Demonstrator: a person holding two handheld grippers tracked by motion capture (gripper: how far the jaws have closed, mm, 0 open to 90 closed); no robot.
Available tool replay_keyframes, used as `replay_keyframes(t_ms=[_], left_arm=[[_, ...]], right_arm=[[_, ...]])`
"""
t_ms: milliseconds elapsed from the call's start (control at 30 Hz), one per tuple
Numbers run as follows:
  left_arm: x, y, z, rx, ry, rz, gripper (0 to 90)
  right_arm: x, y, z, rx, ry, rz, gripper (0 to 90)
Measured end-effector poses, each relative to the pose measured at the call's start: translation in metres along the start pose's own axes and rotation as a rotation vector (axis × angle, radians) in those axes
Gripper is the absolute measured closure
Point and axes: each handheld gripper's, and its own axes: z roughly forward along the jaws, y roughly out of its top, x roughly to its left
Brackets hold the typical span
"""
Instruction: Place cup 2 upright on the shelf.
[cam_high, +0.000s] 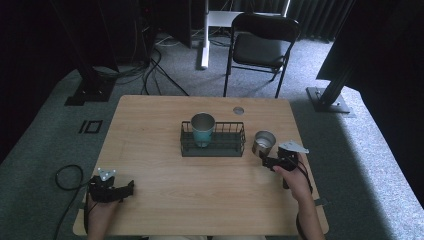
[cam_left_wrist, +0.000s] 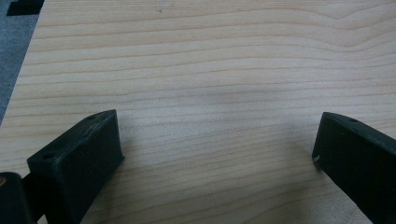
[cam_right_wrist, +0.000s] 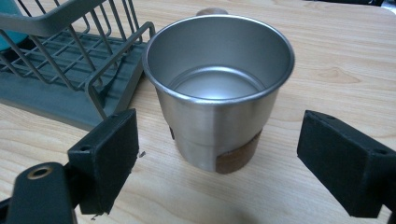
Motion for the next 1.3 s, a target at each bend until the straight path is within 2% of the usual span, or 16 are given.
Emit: replay_keyframes(t_ms=[267,500,600,867,933,1067,1300], left_arm=[[0.000,0.000,0.000,0.000,0.000,0.000,1.8],[0.000,0.000,0.000,0.000,0.000,0.000,1.8],[0.000,0.000,0.000,0.000,0.000,0.000,1.8],[0.000,0.000,0.000,0.000,0.000,0.000,1.8],[0.000,0.000,0.000,0.000,0.000,0.000,1.8],[0.000,0.000,0.000,0.000,0.000,0.000,1.8],[0.000,0.000,0.000,0.000,0.000,0.000,1.8]], right_arm=[[0.002,0.006,0.010,-0.009,-0.001,-0.008,12.2],[0.001,0.008,0.016,-0.022,-0.014,0.017,12.2],[0.001,0.009,0.019,-0.024,-0.008,0.013,12.2],[0.003,0.013,0.025,-0.031,-0.027,0.008,12.2],[0.003,0.014,0.026,-0.027,-0.016,0.005,12.2],[0.006,0.016,0.030,-0.018,-0.017,-0.015,11.6],[0.006,0.018,0.034,-0.019,-0.028,-0.012,11.8]])
